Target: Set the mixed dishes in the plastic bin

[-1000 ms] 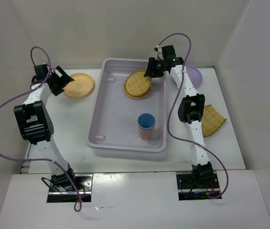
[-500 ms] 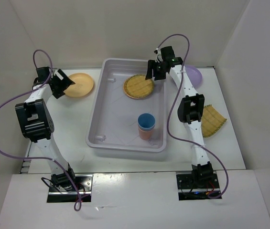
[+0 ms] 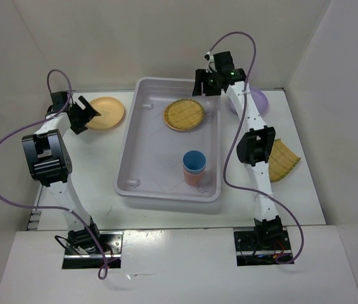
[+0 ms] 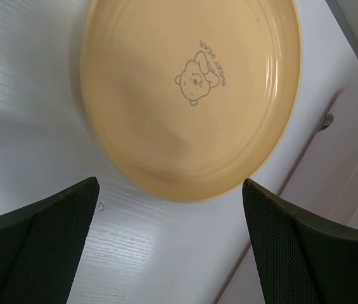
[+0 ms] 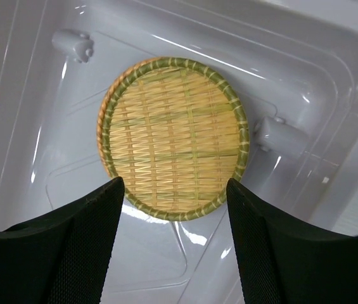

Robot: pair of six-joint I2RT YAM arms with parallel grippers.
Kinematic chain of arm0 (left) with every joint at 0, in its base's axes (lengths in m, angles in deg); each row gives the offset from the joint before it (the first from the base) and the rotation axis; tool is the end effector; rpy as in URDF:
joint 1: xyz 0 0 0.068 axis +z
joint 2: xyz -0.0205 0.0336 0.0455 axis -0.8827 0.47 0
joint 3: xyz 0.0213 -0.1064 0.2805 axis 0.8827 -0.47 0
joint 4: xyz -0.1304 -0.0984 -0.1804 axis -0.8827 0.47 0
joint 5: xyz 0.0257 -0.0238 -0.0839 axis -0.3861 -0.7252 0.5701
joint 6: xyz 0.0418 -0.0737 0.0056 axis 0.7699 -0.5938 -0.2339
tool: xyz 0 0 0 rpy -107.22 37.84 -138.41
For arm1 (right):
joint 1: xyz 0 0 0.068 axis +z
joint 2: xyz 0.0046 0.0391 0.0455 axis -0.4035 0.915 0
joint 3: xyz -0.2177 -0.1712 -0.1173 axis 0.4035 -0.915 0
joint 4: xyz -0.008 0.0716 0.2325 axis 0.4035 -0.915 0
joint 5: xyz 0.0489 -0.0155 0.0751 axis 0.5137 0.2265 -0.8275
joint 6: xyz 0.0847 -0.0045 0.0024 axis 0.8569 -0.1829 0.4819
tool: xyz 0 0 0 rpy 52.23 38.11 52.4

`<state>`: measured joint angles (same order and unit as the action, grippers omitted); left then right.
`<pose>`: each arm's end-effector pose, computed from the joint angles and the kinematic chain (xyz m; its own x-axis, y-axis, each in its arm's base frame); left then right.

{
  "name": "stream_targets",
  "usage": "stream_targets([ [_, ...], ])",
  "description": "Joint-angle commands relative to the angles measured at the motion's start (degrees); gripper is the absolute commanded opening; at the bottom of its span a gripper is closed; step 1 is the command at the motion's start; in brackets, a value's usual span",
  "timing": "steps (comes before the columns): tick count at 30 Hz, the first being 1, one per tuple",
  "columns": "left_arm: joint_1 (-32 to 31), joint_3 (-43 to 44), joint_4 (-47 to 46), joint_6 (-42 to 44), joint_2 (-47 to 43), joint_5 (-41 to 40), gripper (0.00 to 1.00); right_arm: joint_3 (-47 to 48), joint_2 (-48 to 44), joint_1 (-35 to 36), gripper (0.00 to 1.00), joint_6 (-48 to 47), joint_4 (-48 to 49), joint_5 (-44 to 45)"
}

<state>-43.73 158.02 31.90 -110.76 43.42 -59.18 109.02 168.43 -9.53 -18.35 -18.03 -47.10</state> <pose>0.4675 0.1348 0.2173 -0.4408 -0.7413 -0.5061 -0.4765 0.6711 -0.5679 0.5535 0.1622 0.2822 -0.7165 -0.0498 -0.6958 -0.3411 0.8951 0.2872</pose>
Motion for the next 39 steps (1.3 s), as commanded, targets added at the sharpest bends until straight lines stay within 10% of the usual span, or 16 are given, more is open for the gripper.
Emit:
stream_targets([
  [1,0.31,0.36,-0.96,1.73,0.83,-0.22,1.0,2.02,0.28,1.64,0.71,-0.83,-1.68,3.65],
  [39,-1.36,-0.17,-5.09,-2.49,3.64,-8.75,0.98,4.22,11.63,5.34,0.78,-1.97,-2.29,6.56],
])
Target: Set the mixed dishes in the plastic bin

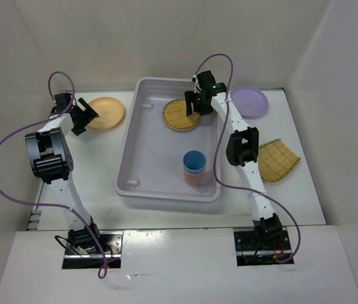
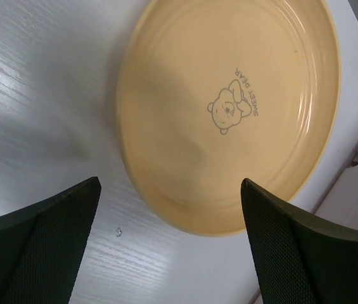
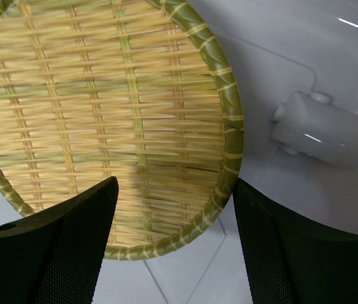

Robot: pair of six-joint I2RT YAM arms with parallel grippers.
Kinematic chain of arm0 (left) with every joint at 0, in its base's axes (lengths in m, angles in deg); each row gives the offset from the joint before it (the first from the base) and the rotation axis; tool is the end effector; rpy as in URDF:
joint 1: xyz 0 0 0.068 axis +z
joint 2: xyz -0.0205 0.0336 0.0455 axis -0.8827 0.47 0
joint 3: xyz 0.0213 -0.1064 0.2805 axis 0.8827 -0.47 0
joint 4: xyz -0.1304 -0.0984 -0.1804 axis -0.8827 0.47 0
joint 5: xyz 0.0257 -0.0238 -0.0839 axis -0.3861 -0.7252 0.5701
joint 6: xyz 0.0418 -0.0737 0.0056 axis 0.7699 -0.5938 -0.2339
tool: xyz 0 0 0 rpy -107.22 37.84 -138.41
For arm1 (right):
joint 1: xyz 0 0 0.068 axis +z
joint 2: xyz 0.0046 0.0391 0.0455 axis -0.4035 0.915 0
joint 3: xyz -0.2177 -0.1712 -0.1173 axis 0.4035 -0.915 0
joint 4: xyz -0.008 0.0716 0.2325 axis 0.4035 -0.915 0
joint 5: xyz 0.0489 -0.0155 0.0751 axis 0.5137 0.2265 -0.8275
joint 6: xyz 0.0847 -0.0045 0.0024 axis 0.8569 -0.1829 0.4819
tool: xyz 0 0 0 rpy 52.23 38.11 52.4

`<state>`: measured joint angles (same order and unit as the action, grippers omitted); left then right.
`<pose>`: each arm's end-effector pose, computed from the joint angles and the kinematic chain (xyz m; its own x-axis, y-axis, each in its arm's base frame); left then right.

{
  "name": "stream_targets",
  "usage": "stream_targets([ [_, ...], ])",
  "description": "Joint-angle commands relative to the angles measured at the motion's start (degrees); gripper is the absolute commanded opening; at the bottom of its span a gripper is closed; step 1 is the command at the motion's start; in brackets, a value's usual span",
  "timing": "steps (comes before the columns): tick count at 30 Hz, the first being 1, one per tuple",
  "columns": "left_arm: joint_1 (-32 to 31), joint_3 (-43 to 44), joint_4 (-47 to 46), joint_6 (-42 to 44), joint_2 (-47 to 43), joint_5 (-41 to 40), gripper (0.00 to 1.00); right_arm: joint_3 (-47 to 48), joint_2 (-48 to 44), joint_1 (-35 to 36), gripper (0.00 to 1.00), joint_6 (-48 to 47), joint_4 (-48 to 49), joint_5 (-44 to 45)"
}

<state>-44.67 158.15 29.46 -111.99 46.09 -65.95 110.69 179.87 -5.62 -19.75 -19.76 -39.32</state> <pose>0.4769 0.1384 0.1996 -0.3903 -0.7460 -0.5395 -0.5469 0.6593 -0.5160 0.5650 0.1969 0.1732 -0.8142 -0.1534 -0.5600 -0.3019 0.9357 0.1825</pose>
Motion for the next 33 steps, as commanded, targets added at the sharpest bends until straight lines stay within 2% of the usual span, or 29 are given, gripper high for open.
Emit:
stream_targets([
  [1,-0.42,-0.3,-2.64,-1.26,1.58,-1.97,0.96,3.08,0.2,1.43,0.78,-0.57,-0.57,-1.74],
  [5,-0.42,0.85,-2.64,-1.78,2.72,-2.5,0.93,3.08,0.2,2.04,0.79,-0.57,-0.57,-1.75],
  [12,-1.48,1.99,-2.64,-2.31,3.95,-4.78,0.84,3.61,-3.83,2.04,0.8,-0.04,-1.1,5.63],
  [14,-1.48,2.69,-2.64,-2.32,4.57,-4.78,0.78,4.14,-5.24,2.04,0.82,-0.04,-1.7,7.91],
  [15,-1.48,3.3,-2.64,-2.84,5.1,-4.78,0.71,4.14,-6.12,2.04,0.82,-0.04,-1.71,8.44],
  [17,-1.48,3.92,-2.12,-2.84,5.1,-6.1,0.63,4.14,-9.28,2.04,0.82,-0.04,-1.71,9.58],
  [18,-2.0,3.92,-2.11,-2.84,5.1,-6.88,0.54,4.14,-11.64,2.04,0.83,-0.04,-2.23,10.72],
  [21,-2.01,3.92,-2.11,-2.84,5.1,-7.51,0.4,4.14,-15.43,2.04,0.83,-0.04,-2.76,12.49],
  [22,-2.01,3.92,-2.11,-2.84,5.1,-7.51,0.31,4.75,-18.05,2.04,0.83,-0.04,-2.77,13.27],
  [24,-2.01,3.92,-2.11,-2.84,5.1,-7.51,0.19,5.36,-21.75,2.04,0.84,0.48,-2.77,14.93],
  [25,-2.01,3.92,-2.11,-2.84,5.1,-7.51,0.03,5.37,-22.9,2.04,0.84,0.48,-2.77,16.0],
  [26,-2.01,3.92,-2.11,-2.84,5.1,-7.51,0.0,5.89,-23.87,2.04,0.84,0.48,-2.77,19.05],
  [30,-2.01,3.92,-0.53,-2.32,1.77,-9.26,0.0,5.37,-27.48,2.04,0.86,0.48,-3.81,28.71],
  [33,-2.01,4.44,0.96,0.67,-4.28,-11.63,0.0,4.23,-30.03,1.51,0.86,1.54,-5.13,34.35],
])
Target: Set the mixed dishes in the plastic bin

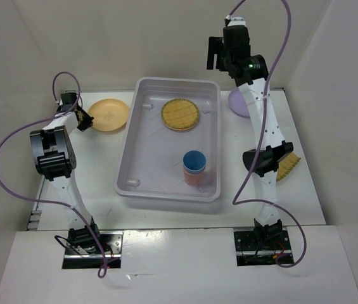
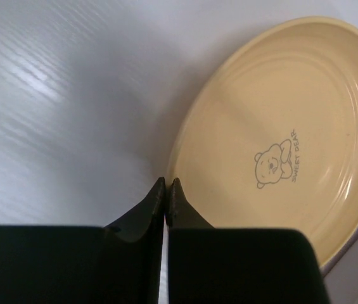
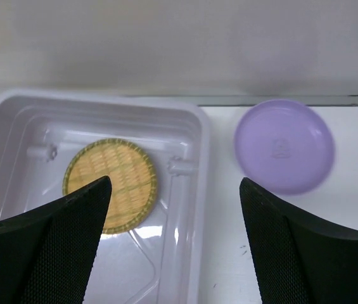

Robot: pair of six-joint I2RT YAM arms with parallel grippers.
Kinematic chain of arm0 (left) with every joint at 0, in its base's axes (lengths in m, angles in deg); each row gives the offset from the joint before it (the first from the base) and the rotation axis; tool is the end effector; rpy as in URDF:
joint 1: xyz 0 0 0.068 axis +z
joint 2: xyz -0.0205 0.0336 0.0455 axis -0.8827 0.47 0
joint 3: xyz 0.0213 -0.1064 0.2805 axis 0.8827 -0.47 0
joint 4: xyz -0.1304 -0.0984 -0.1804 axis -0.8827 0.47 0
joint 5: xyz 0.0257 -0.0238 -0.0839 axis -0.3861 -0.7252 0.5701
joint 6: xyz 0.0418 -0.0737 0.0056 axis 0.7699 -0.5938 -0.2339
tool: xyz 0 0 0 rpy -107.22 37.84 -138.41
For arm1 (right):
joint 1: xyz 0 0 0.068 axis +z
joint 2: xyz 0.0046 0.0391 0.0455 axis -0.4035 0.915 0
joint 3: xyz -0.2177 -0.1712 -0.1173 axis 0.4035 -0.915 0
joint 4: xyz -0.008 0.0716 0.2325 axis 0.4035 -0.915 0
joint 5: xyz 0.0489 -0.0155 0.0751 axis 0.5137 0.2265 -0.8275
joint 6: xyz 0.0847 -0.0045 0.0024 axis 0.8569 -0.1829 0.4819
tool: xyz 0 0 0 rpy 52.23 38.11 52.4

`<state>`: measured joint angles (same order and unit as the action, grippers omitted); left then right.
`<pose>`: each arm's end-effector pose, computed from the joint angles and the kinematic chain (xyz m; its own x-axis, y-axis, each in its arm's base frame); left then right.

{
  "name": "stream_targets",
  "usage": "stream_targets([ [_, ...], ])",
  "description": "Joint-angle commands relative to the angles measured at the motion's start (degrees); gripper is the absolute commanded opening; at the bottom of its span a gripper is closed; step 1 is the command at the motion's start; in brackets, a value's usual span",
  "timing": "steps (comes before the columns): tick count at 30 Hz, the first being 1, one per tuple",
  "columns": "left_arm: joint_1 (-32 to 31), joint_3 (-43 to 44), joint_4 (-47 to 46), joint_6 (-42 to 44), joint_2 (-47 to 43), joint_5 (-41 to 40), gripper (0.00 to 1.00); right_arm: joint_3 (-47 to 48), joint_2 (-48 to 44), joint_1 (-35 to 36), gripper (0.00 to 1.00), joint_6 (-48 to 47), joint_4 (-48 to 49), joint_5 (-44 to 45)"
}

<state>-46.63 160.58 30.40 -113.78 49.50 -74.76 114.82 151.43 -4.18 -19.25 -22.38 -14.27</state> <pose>0.4887 0.1359 0.1827 -0.3477 -0.7444 -0.5701 -0.6384 0.6333 -0.4375 0.4664 0.1435 0.4575 -0.4020 -0.0232 -0.9153 -0.0303 0.9995 -0.0120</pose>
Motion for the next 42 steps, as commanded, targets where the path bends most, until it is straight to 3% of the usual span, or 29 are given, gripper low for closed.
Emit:
stream_targets([
  [1,-0.04,3.15,1.59,3.86,-8.67,-2.83,0.0,0.09,-3.34,0.07,0.88,1.82,-3.21,10.02],
  [9,1.89,12.3,9.85,9.05,-16.05,2.26,0.0,-7.8,-14.33,0.07,0.91,4.11,-4.8,19.6],
  [12,2.42,16.68,11.8,10.64,-17.73,8.4,0.0,-13.69,-20.3,0.07,0.92,4.11,-4.28,20.75],
  [15,1.2,18.98,10.92,11.52,-18.52,20.78,0.0,-20.8,-24.53,-0.54,0.94,6.21,-4.27,20.75],
  [16,0.32,19.94,10.92,11.52,-18.0,26.03,0.0,-25.26,-25.49,-0.54,0.94,7.09,-4.27,18.84],
  [19,-5.56,24.51,12.41,12.83,-15.54,29.59,0.0,-39.94,-32.16,-0.54,0.94,10.7,3.08,11.46],
  [23,-14.7,28.03,15.05,14.77,-12.37,25.05,0.0,-63.14,-48.83,-4.38,0.96,12.99,20.13,1.44],
  [26,-19.45,28.04,13.4,12.59,-9.74,22.23,0.0,-76.6,-53.79,-15.43,0.96,16.94,27.97,-12.4],
  [30,-23.76,24.97,8.12,9.16,-6.14,18.28,0.0,-89.09,-55.73,-23.04,0.96,18.17,36.04,-18.35],
  [35,-27.63,26.62,5.65,5.81,0.19,13.88,0.0,-90.61,-51.62,-28.31,0.96,18.17,41.24,-19.14],
  [42,-30.89,34.18,9.68,5.28,9.68,6.93,0.0,-86.92,-35.63,-32.89,0.96,18.7,45.47,-22.06],
])
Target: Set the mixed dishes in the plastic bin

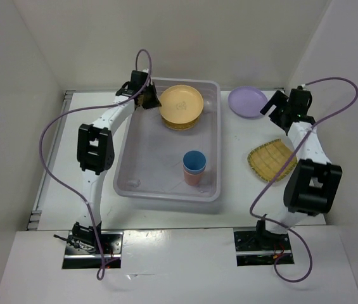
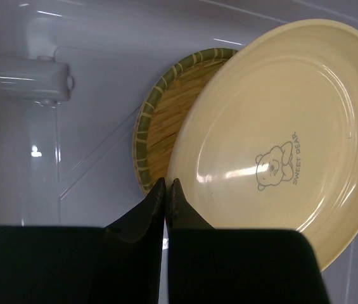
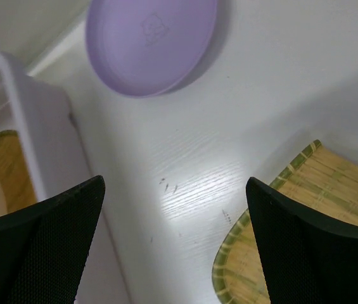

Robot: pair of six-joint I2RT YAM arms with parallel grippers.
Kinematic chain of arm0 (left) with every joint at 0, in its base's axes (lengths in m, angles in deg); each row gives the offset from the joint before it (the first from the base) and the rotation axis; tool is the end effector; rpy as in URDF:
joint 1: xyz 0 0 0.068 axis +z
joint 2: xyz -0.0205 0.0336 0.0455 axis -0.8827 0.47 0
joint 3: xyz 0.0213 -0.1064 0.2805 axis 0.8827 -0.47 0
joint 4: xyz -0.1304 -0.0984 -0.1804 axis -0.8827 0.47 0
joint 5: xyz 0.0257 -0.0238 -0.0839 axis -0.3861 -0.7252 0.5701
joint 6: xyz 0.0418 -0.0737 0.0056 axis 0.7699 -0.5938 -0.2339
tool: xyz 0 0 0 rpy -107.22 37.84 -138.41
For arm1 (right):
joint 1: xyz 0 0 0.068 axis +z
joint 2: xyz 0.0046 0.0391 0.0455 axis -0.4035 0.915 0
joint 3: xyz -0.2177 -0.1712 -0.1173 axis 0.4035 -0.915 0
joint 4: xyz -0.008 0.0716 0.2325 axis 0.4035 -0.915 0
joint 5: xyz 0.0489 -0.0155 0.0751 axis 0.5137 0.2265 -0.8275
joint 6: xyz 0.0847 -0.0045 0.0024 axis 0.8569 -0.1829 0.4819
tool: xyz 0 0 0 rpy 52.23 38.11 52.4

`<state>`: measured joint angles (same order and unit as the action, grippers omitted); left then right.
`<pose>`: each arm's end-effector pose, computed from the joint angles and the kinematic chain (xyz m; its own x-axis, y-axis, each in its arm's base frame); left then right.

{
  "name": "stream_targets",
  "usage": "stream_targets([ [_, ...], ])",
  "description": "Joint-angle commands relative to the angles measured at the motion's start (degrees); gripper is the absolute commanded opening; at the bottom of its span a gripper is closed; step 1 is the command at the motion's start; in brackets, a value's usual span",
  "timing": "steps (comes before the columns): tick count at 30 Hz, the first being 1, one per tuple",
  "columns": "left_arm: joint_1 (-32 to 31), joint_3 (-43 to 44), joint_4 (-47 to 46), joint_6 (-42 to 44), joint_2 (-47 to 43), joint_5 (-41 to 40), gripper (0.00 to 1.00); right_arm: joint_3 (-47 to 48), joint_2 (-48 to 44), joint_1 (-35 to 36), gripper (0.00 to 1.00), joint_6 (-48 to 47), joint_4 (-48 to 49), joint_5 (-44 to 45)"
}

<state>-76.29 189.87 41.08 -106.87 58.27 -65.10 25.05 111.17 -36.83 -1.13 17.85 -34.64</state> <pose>0.5496 -0.1514 0.2582 -0.6537 -0.3720 -0.6591 0.0192 0.8624 -0.5058 0.3555 -0.0774 0.3170 -0.4232 0.5292 -0.7354 0.3860 0.8397 0.3821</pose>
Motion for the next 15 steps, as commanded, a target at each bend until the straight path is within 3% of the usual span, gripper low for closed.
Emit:
stream_targets([
  [1,-1.75,6.9,-0.3,-2.24,1.71,-3.43,0.0,3.46,7.96,-0.23,0.96,0.58,5.84,-1.68],
  [11,-2.9,13.77,6.46,-2.25,7.52,-7.91,0.0,14.09,21.86,-0.23,0.96,-0.11,5.68,-2.29],
  [15,-2.9,11.07,5.87,-1.72,6.29,-10.65,0.0,15.76,24.59,-0.23,0.96,-0.65,6.46,-2.29],
])
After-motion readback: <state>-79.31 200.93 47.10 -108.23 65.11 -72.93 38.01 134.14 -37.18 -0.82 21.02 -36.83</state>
